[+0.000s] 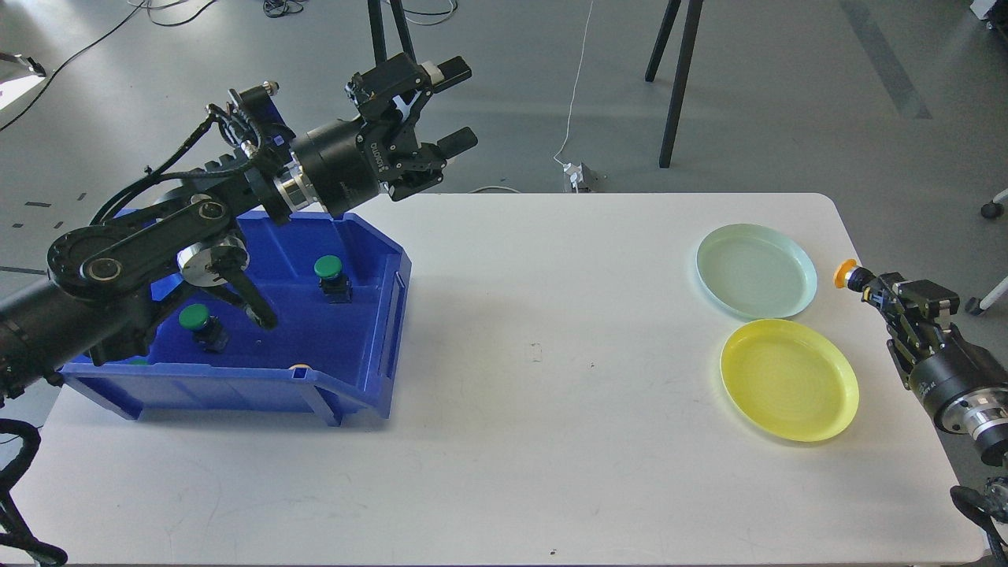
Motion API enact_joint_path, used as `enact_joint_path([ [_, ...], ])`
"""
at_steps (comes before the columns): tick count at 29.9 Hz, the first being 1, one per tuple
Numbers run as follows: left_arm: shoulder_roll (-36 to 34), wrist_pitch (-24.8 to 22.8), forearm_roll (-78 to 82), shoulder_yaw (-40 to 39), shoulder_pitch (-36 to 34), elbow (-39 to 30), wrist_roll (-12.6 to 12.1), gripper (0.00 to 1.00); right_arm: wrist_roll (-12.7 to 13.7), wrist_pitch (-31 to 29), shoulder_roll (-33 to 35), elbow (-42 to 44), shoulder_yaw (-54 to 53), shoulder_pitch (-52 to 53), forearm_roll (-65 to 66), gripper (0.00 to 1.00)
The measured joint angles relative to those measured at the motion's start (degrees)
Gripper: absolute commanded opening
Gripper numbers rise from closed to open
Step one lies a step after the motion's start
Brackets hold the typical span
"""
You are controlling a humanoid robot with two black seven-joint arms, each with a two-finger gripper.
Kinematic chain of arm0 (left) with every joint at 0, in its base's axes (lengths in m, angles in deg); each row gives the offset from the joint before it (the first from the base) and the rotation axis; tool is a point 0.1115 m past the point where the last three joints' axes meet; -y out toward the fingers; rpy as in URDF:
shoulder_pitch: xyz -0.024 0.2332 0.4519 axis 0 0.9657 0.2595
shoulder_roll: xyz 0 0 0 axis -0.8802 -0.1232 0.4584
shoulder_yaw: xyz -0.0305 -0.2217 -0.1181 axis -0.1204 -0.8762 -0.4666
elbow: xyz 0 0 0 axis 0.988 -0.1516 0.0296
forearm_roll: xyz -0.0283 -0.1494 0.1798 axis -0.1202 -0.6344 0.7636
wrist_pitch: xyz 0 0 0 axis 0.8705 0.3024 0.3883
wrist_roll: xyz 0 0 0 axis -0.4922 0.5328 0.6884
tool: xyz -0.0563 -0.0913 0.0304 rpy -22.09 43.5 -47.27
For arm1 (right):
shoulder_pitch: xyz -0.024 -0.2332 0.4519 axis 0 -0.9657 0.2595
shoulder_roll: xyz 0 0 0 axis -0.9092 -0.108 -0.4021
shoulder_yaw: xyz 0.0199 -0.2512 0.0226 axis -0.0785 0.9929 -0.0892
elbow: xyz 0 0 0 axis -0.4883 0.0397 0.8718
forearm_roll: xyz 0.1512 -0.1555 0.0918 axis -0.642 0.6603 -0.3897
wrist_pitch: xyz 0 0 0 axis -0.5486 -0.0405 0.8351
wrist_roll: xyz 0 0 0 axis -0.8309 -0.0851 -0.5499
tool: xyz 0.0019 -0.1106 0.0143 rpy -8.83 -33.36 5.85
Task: Pass button and place on color plate
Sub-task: 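Lower the button onto the yellow plate and open the right gripper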
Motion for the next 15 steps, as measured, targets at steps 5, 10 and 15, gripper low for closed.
enact_joint_path([
  [5,0.0,0.0,0.0,0.0,0.0,0.0,0.0,0.99,0.0,1.1,-4.7,5.0,4.4,-0.3,5.3,0.01],
  [10,0.1,0.0,-0.1,0.0,0.0,0.0,0.0,0.99,0.0,1.1,-9.0,9.4,7.2,0.0,9.5,0.07],
  [15,0.1,0.0,-0.1,0.0,0.0,0.0,0.0,0.99,0.0,1.1,-11.8,11.8,7.4,0.2,10.0,0.4],
])
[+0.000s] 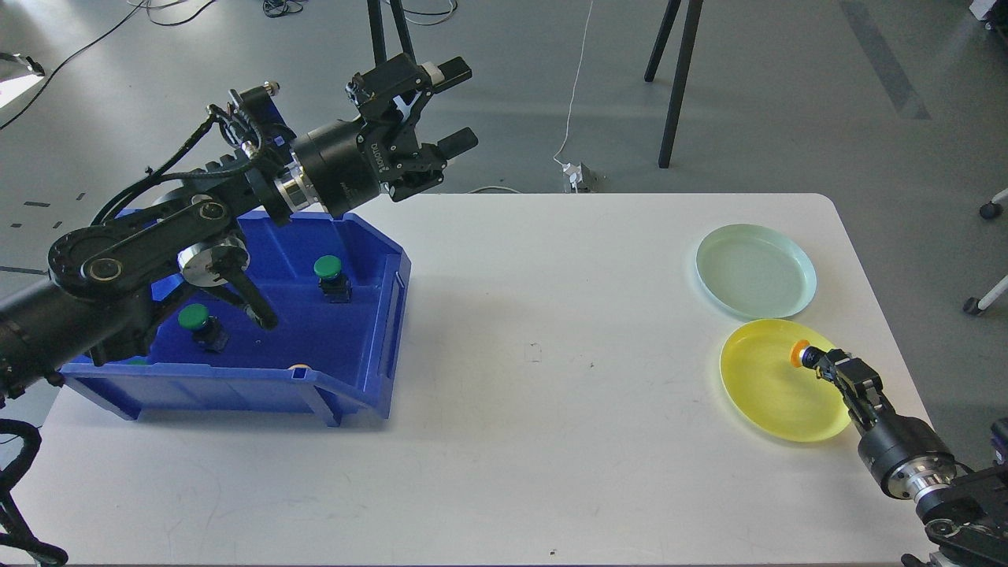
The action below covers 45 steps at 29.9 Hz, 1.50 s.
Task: Pass button and place on color plate
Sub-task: 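Lower the button onto the yellow plate and open the right gripper, then raise the right gripper and swing the left gripper back over the bin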
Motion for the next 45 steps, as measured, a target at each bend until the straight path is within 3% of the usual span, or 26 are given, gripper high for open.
enact_joint_path([
  [13,0.0,0.0,0.0,0.0,0.0,0.1,0.0,0.99,0.0,0.0,-3.6,0.1,-1.2,0.6,-0.2,0.68],
  [30,0.0,0.0,-0.7,0.0,0.1,0.1,0.0,0.99,0.0,0.0,-4.1,-6.0,-13.9,1.8,-0.9,0.8],
  [38,-3.4,0.0,-5.1,-2.0,1.4,1.9,0.0,0.99,0.0,0.0,-5.0,-7.1,-16.7,15.9,-11.0,0.81],
  [41,-7.7,0.0,-5.6,-3.2,1.7,4.3,0.0,0.99,0.0,-0.3,-4.6,-6.8,-16.3,23.4,-16.8,0.88],
  [45,-12.3,0.0,-5.7,-4.7,1.7,9.9,0.0,0.99,0.0,-7.6,-4.4,-5.2,-16.0,32.9,-24.2,0.94],
])
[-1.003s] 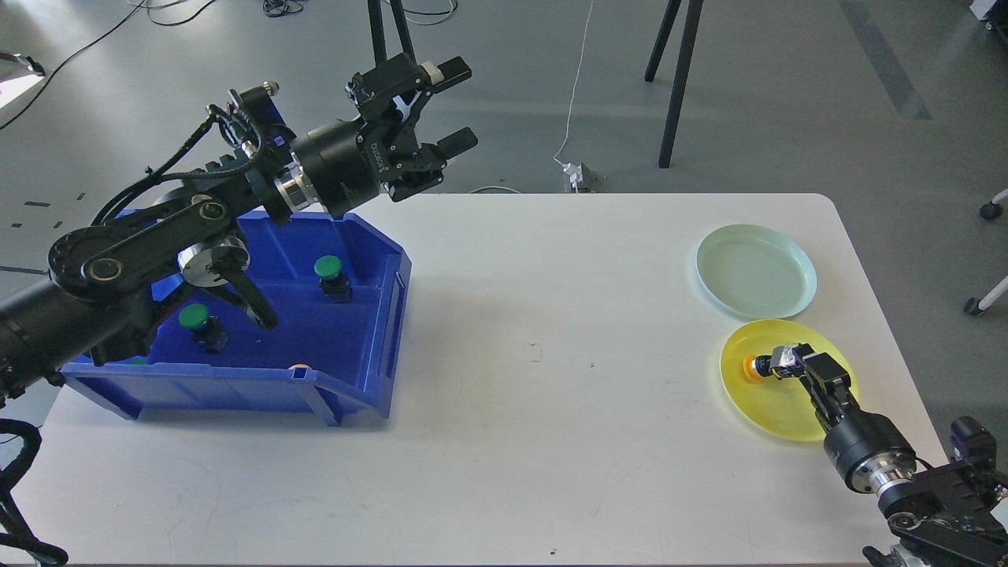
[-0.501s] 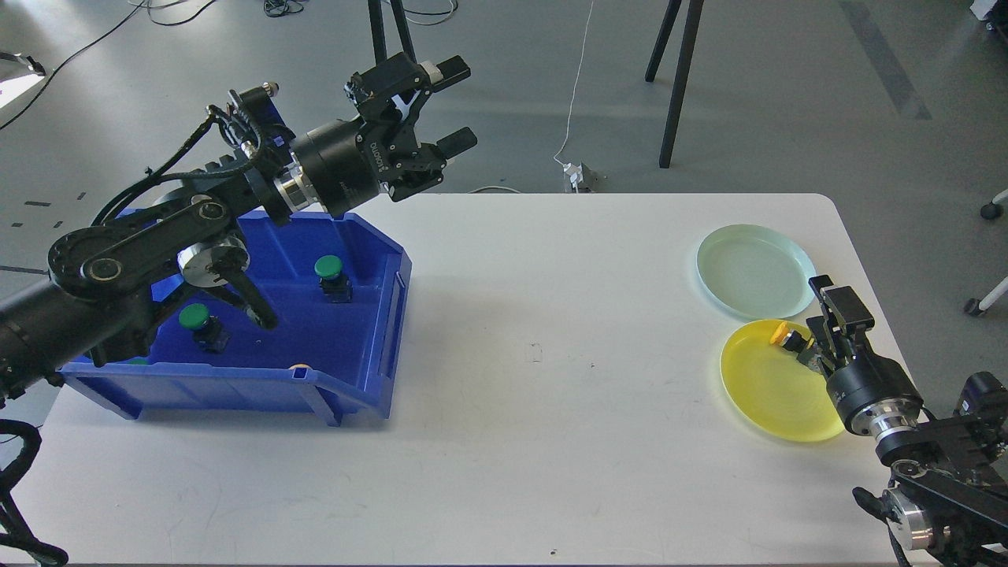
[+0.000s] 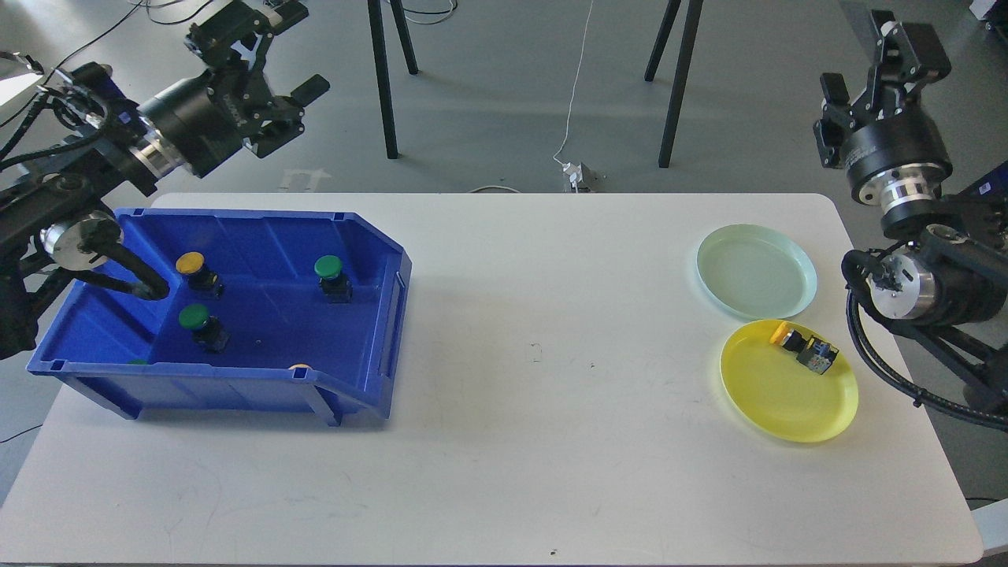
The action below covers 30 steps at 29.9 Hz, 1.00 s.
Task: Pass button and place on color plate
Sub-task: 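Raise the right gripper and swing the left gripper back over the bin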
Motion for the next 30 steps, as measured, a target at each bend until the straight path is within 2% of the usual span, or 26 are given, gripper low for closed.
enact_joint_path([
  [2,-1.5,0.0,0.2,-0.3,0.0,3.1,0.0,0.99,0.0,-5.6,-0.4,1.3,-0.1,3.0,-2.3,0.95],
  [7,-5.8,0.0,1.5,-0.4,-0.1,9.3,0.0,0.99,0.5,-26.8,-2.3,6.9,-0.9,6.7,-16.1,0.99],
  [13,-9.9,0.0,15.0,-0.5,-1.6,9.4,0.0,0.99,0.6,-44.8,-4.5,11.8,-0.1,7.1,-23.7,0.99],
  [15,-10.2,0.0,22.1,-0.5,-3.2,8.5,0.0,0.99,0.5,-47.3,-4.7,12.1,1.0,6.9,-23.4,0.99],
  [19,-10.7,0.0,37.7,-0.6,-7.0,3.5,0.0,0.99,0.1,-48.3,-5.7,12.2,3.2,6.9,-20.6,0.99],
  [21,-11.8,0.0,43.5,-0.5,-8.3,-0.4,0.0,0.99,0.0,-48.4,-5.9,12.3,3.2,6.7,-19.7,0.99],
  [27,-18.9,0.0,67.7,0.4,-8.7,-18.0,0.0,0.99,0.0,-48.4,-5.3,13.0,2.9,5.0,-19.3,0.99],
  [30,-20.5,0.0,82.4,2.9,-7.3,-21.7,0.0,0.99,0.0,-48.4,-5.0,13.0,2.9,4.4,-19.3,0.99],
])
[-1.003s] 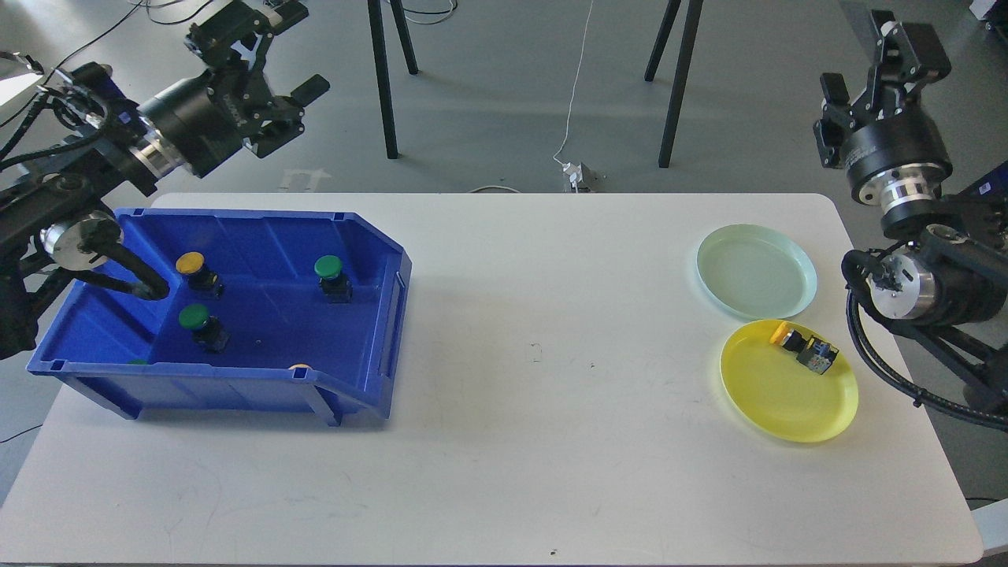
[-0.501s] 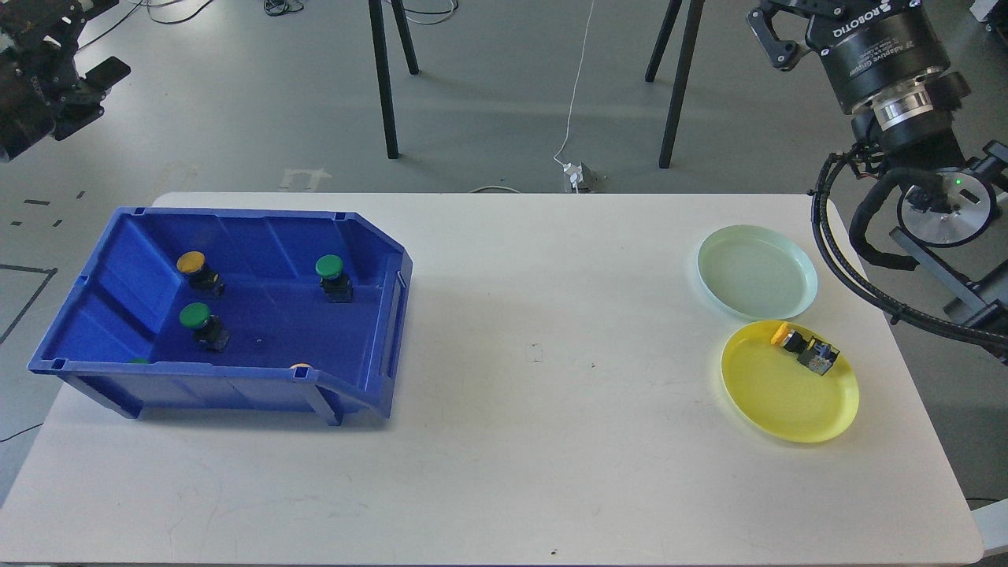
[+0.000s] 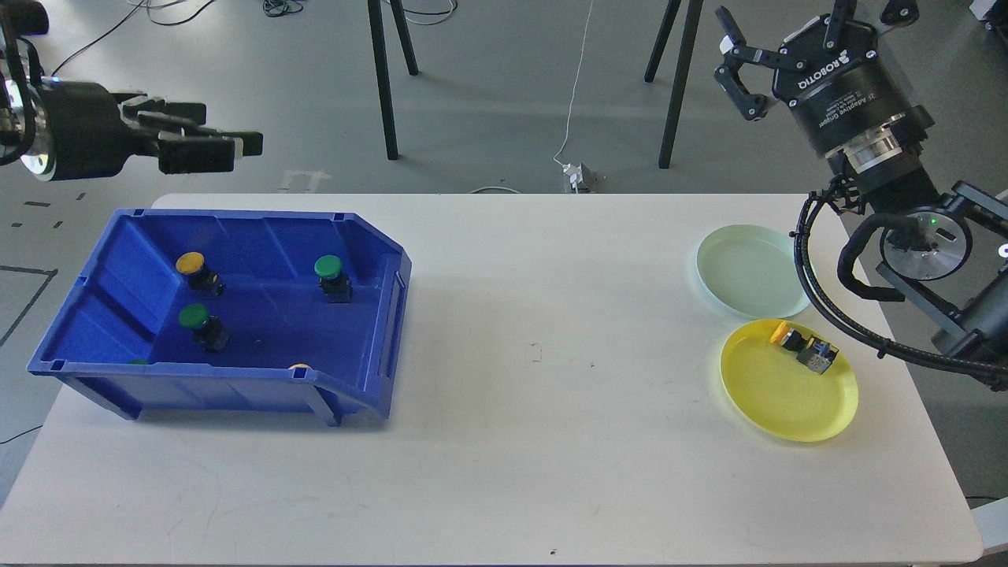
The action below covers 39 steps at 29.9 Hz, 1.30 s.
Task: Pass button and place on color plate
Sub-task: 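Raise the right gripper and swing the left gripper back over the bin, then grasp the green-capped button in the bin with the left gripper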
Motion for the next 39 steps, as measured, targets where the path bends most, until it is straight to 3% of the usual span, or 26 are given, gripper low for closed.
enact_joint_path([
  [4,0.1,0.0,9.7,5.3,1.4,2.1,0.0,0.99,0.0,0.0,0.3,0.3,0.0,-0.4,0.0,0.99],
  [11,3.7,0.0,9.9,13.8,3.0,9.3,0.0,0.98,0.0,0.0,0.3,0.6,0.0,-0.7,0.1,0.99],
  [28,15.1,0.0,7.5,14.9,4.9,27.5,0.0,0.97,0.0,0.0,0.3,0.6,0.0,-2.3,0.1,0.99],
  [39,17.1,0.0,7.5,14.9,5.6,28.9,0.0,0.96,0.0,0.0,0.3,0.6,0.1,-2.8,0.1,0.99],
])
